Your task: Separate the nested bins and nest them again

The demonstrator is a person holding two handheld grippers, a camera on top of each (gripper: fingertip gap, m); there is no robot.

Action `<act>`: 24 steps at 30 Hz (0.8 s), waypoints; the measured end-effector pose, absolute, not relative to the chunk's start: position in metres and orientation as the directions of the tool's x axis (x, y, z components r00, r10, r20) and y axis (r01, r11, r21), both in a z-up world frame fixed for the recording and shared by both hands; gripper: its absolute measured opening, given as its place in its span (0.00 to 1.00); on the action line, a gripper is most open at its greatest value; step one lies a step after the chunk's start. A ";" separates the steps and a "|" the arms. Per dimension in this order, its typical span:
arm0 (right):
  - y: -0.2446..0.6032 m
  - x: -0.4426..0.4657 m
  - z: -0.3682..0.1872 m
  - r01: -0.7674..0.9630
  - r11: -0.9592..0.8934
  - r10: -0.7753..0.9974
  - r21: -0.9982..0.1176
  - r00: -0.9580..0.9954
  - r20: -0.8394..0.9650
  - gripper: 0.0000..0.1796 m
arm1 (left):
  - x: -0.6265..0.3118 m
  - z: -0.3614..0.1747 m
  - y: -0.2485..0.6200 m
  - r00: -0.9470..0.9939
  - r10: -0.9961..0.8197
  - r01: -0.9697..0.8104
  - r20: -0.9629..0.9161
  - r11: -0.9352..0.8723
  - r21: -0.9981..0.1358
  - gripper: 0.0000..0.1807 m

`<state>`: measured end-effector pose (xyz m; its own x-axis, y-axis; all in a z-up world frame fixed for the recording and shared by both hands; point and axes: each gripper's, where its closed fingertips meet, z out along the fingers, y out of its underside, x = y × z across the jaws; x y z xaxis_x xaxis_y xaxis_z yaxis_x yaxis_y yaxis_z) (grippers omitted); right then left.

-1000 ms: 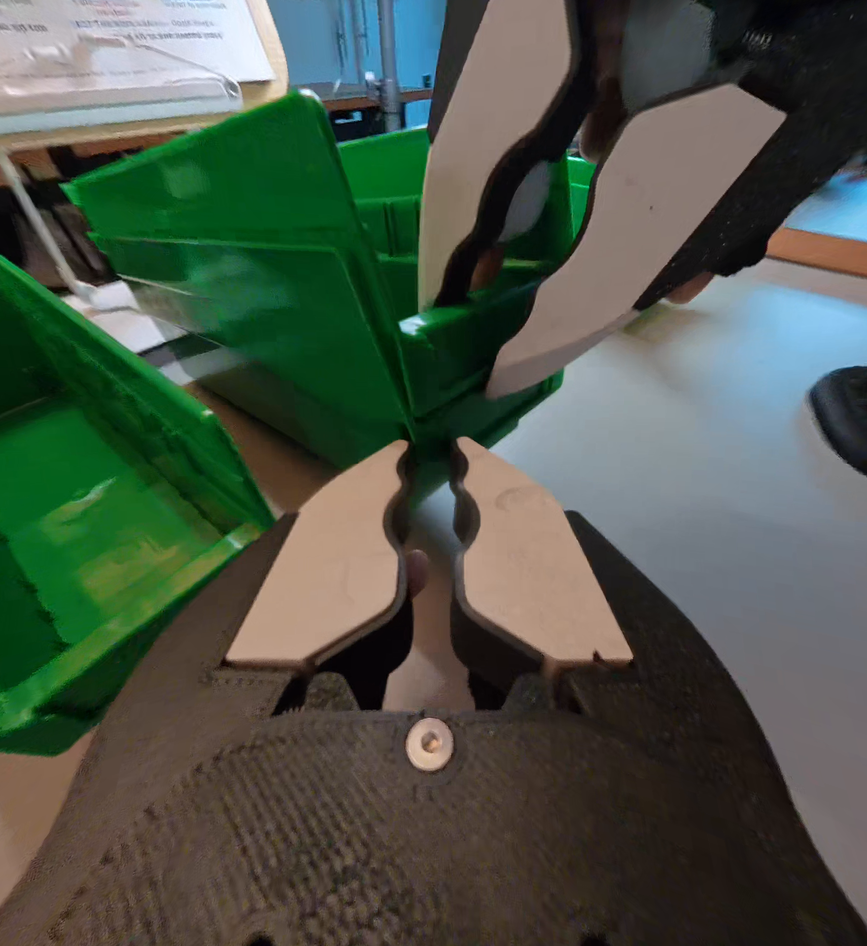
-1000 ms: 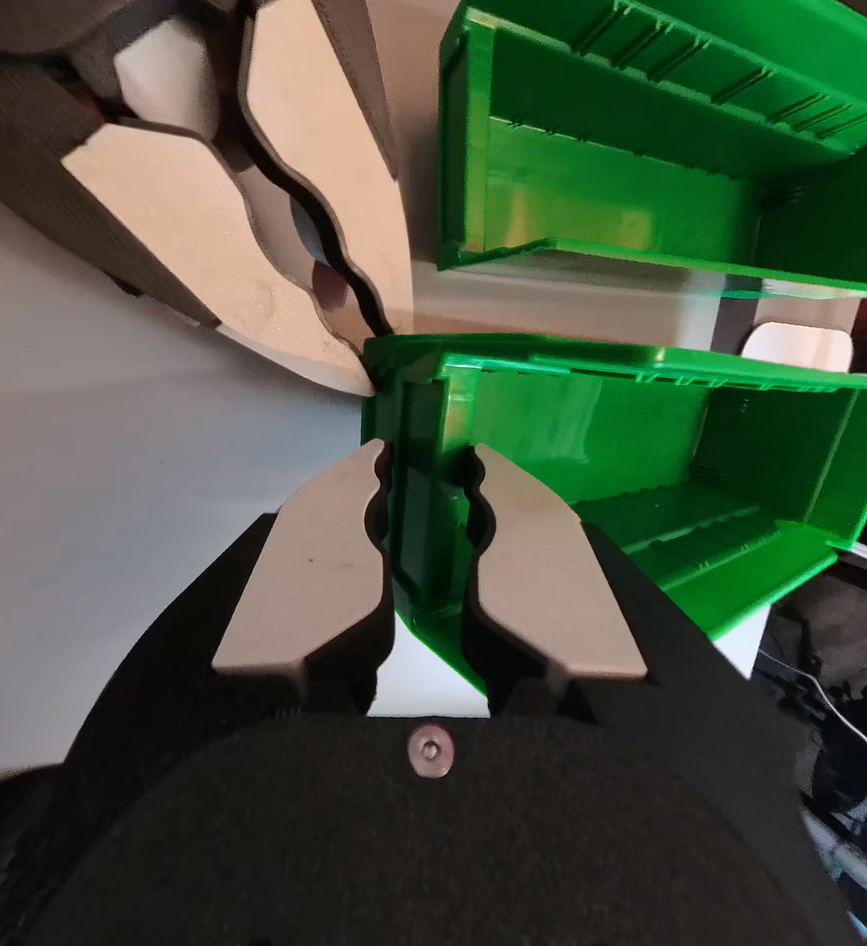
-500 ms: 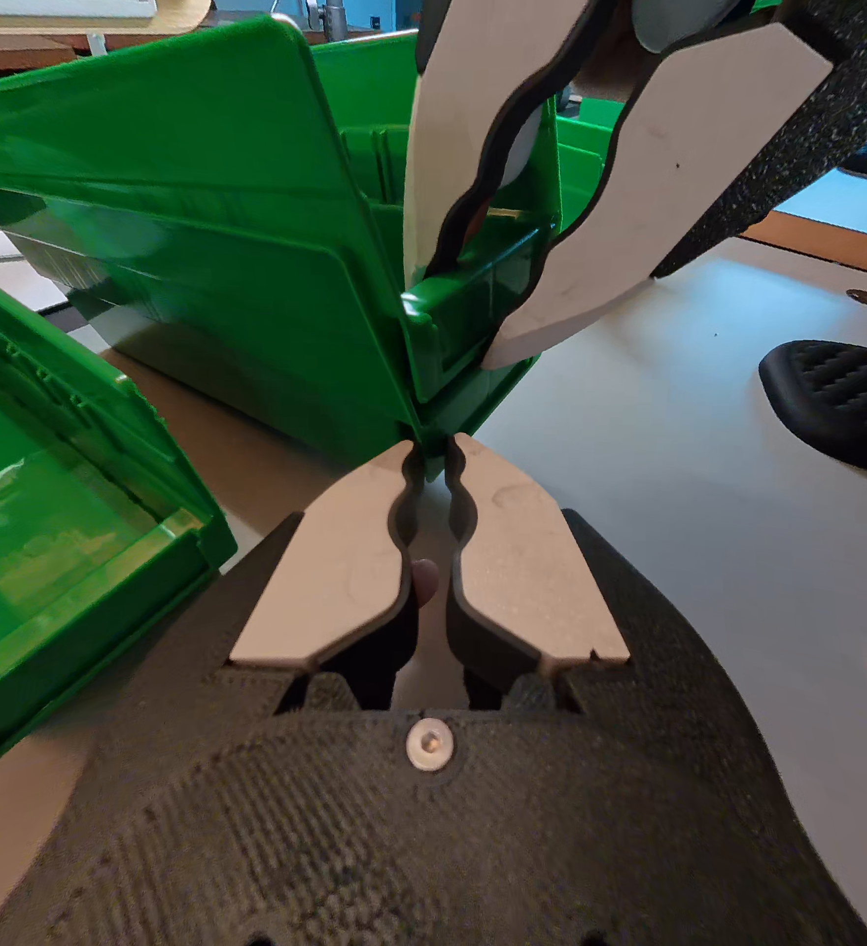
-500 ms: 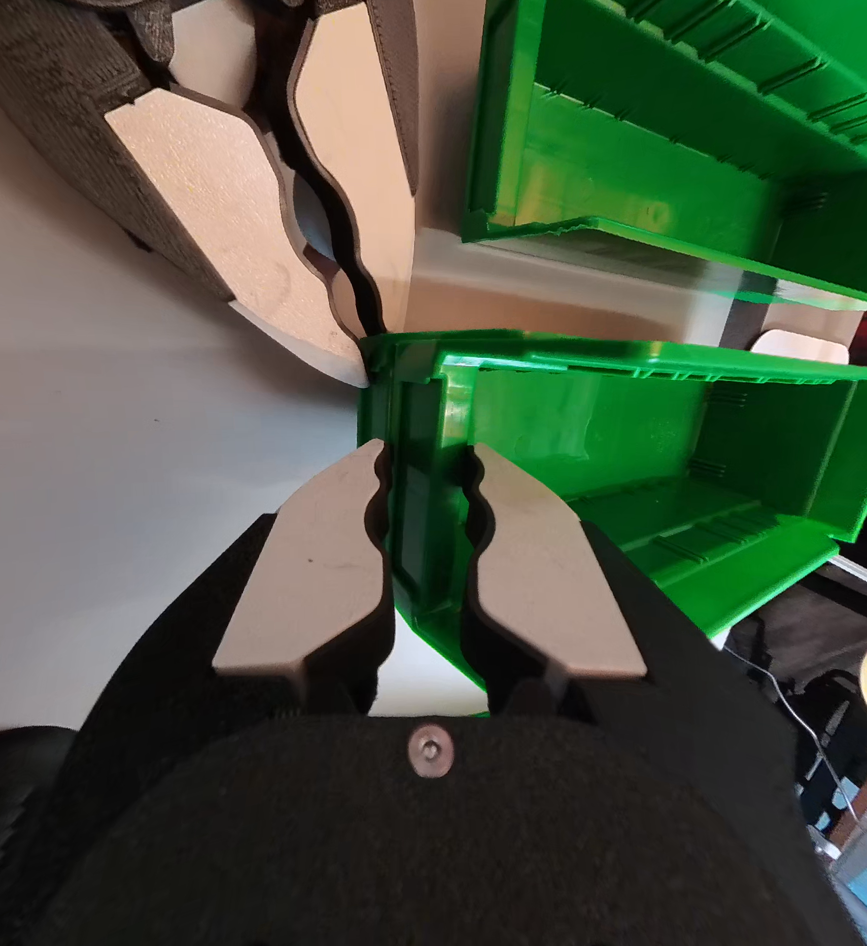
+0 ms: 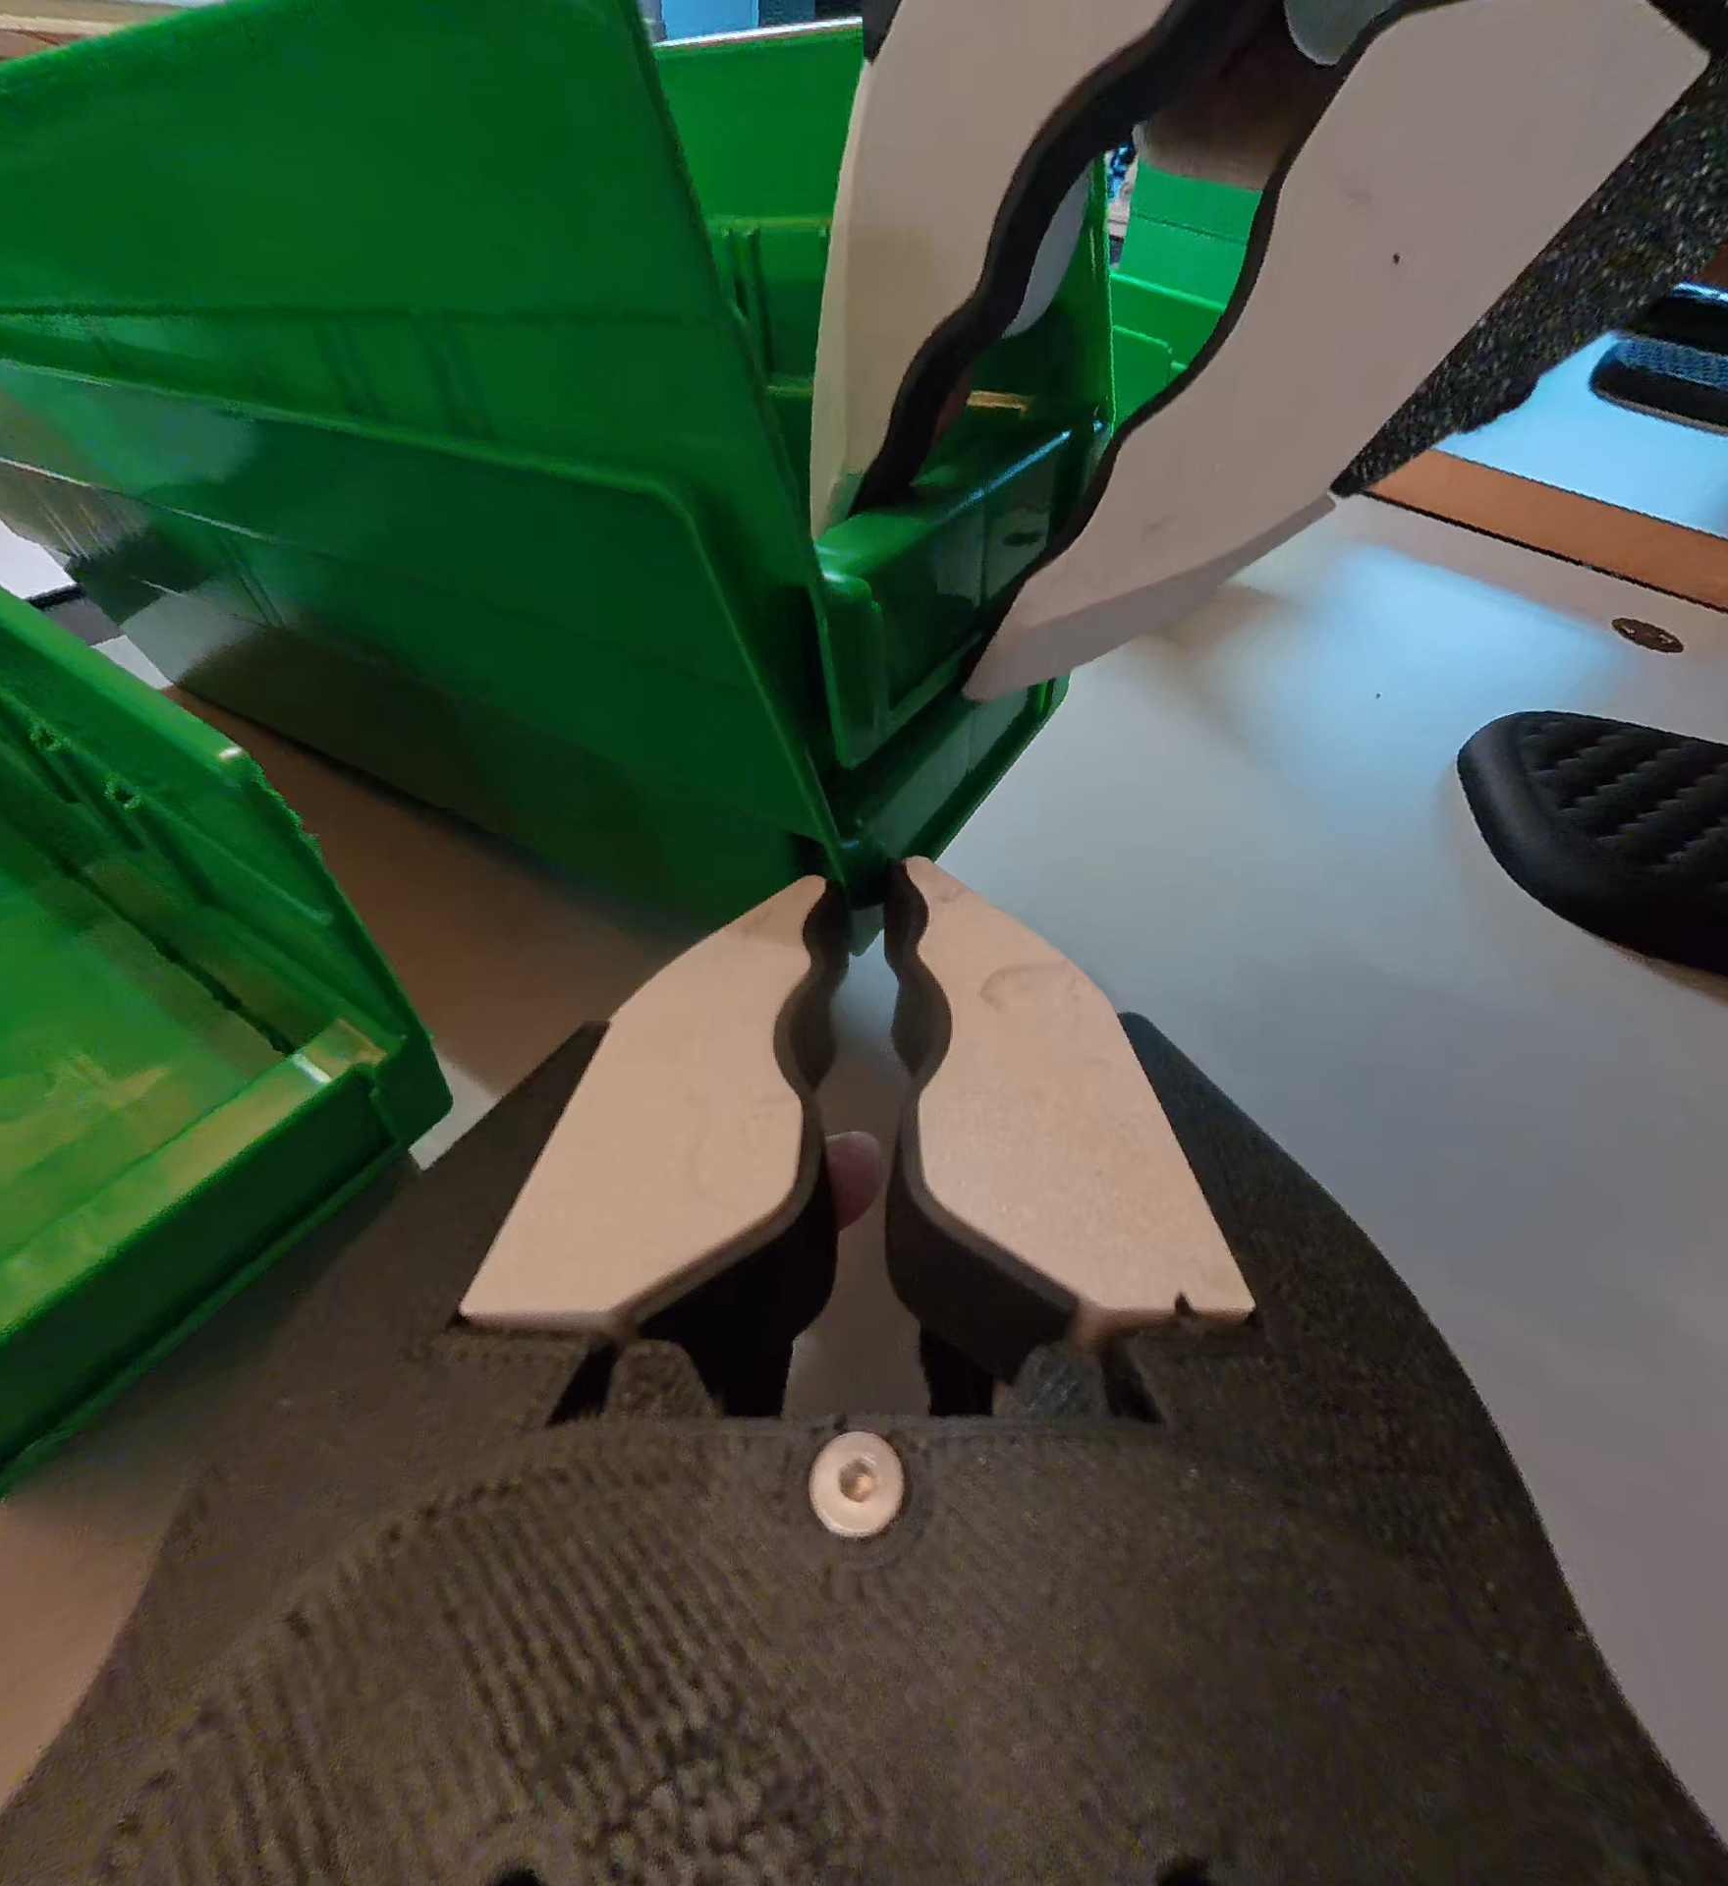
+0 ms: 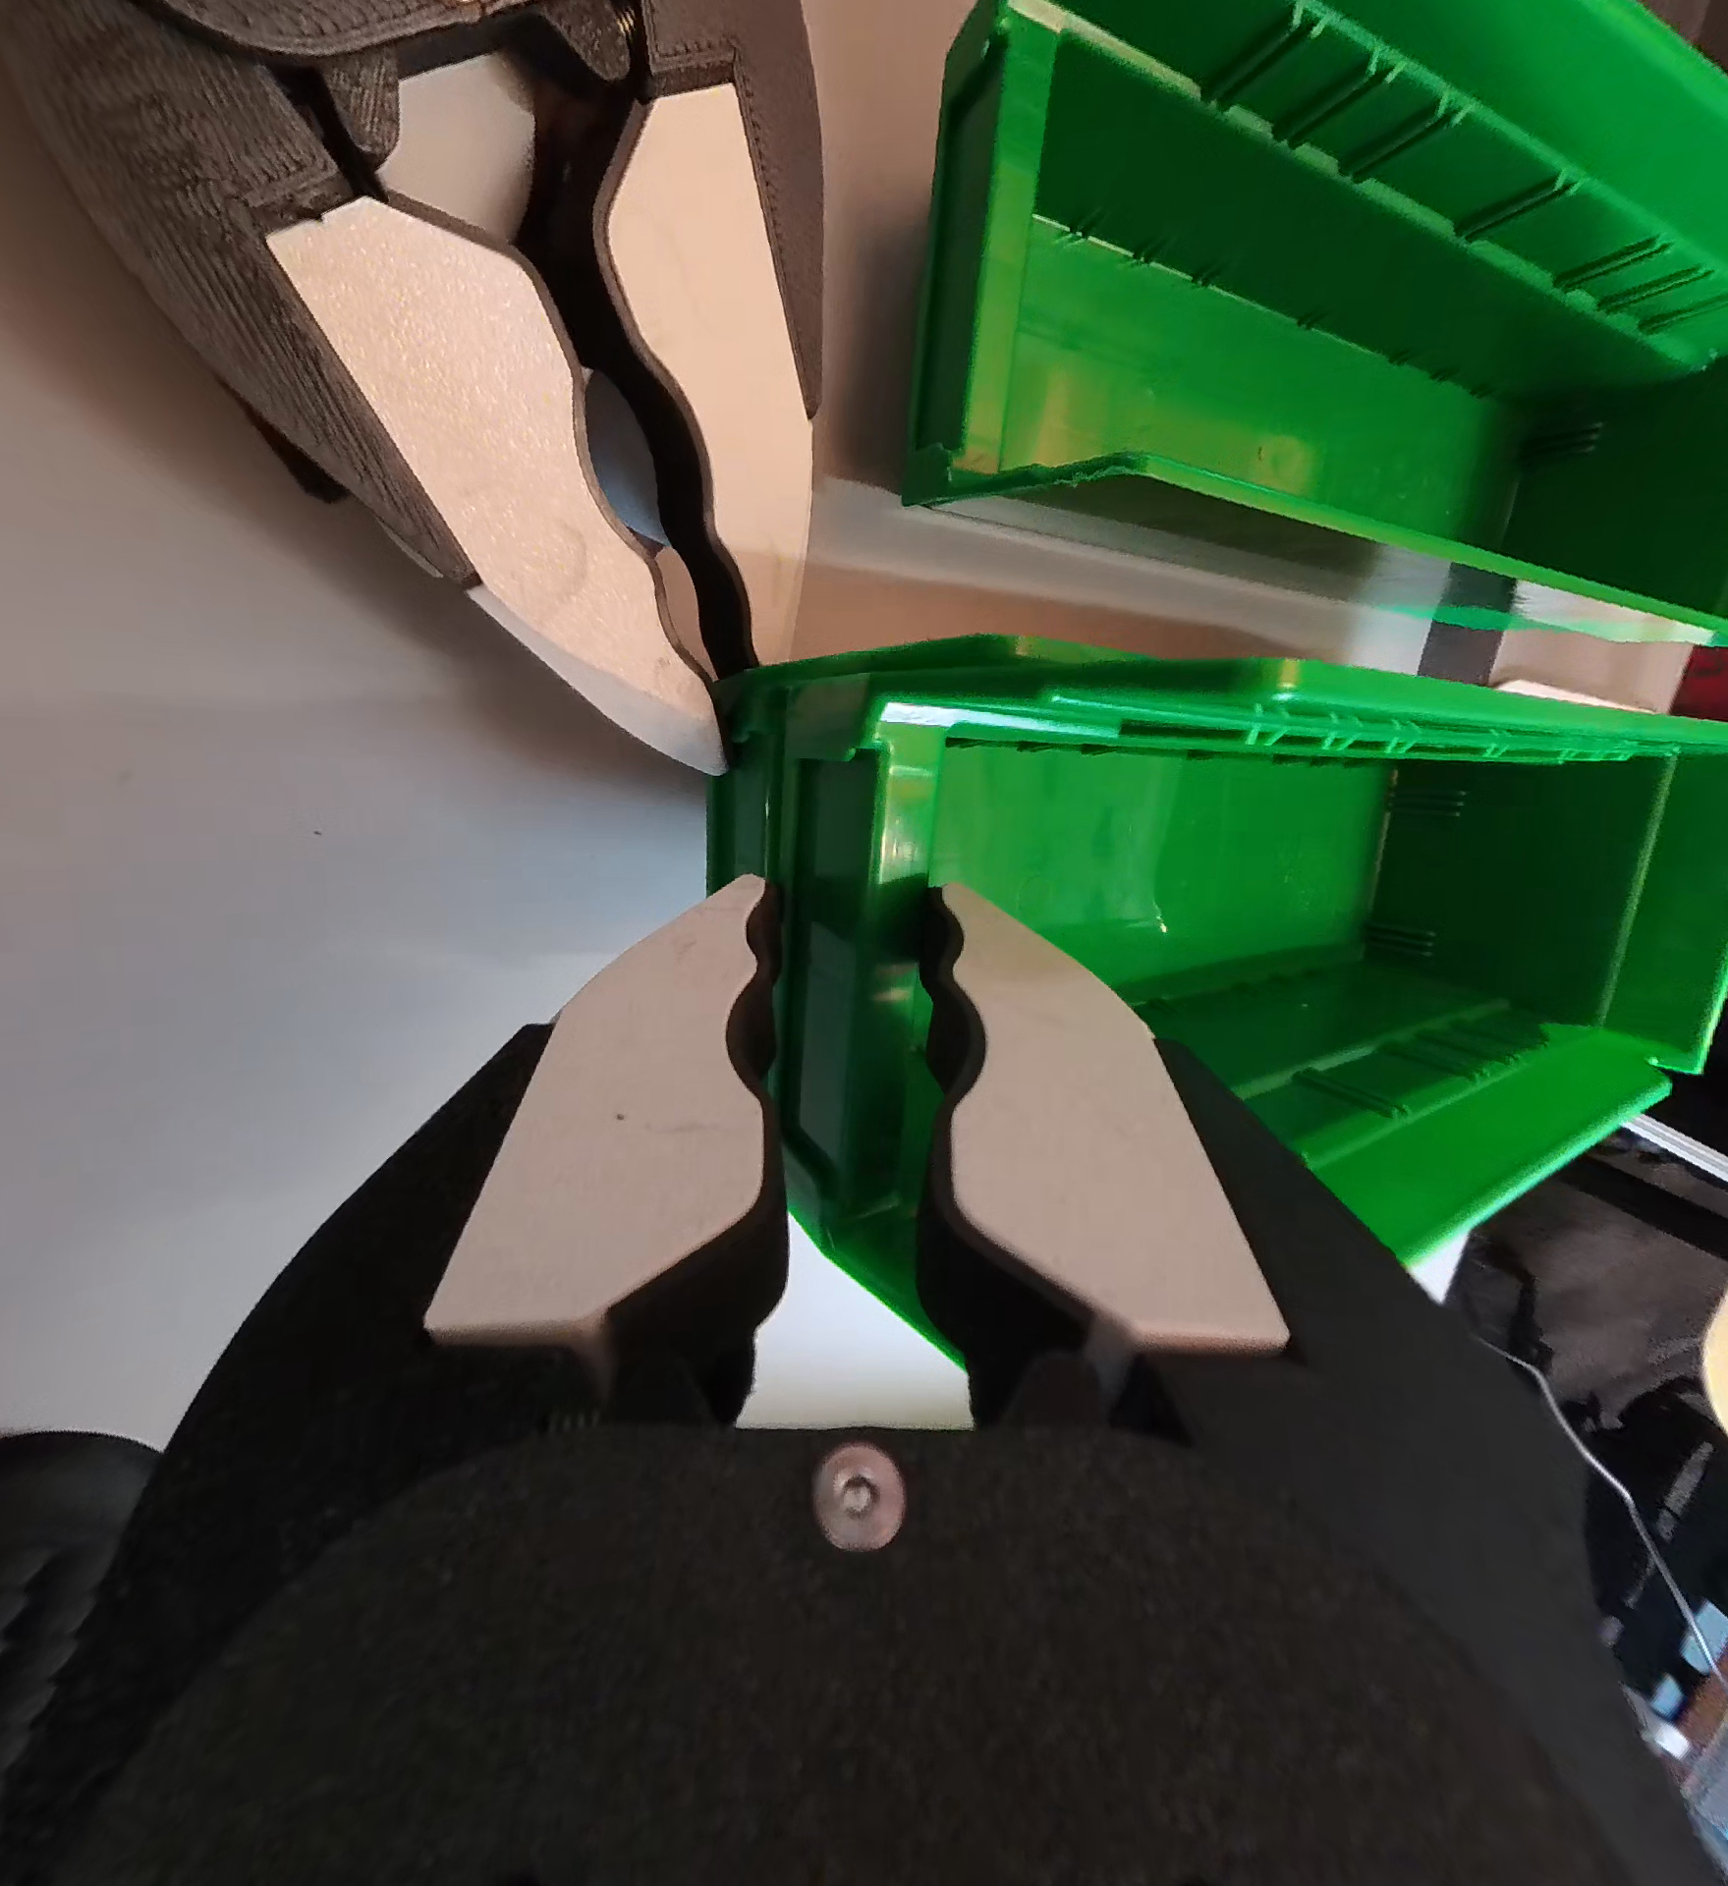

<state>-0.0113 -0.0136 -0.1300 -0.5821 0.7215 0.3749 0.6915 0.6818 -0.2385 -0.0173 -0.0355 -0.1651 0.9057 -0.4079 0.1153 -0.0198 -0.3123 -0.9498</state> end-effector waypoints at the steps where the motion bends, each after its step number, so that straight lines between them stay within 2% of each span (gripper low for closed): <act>1: -0.013 -0.011 -0.130 0.692 0.681 0.722 -0.240 -0.583 0.372 0.14 | -0.017 -0.165 -0.035 0.904 -0.411 -0.017 0.119 -0.314 -0.949 0.04; 14: -0.016 -0.005 -0.128 0.678 0.700 0.707 -0.225 -0.615 0.348 0.14 | -0.010 -0.168 -0.038 0.889 -0.444 -0.054 0.108 -0.336 -0.940 0.04; 18: -0.018 -0.004 -0.131 0.693 0.676 0.733 -0.249 -0.602 0.317 0.13 | -0.011 -0.169 -0.040 0.892 -0.440 -0.060 0.105 -0.345 -0.937 0.04; 24: -0.024 -0.008 -0.133 0.678 0.676 0.731 -0.288 -0.571 0.372 0.14 | -0.017 -0.166 -0.043 0.902 -0.427 -0.084 0.066 -0.323 -0.943 0.05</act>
<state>-0.0082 -0.0239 -0.1334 -0.5713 0.7315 0.3723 0.6782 0.6761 -0.2878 -0.0171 -0.0432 -0.1659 0.9017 -0.4273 0.0658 -0.0842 -0.3229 -0.9427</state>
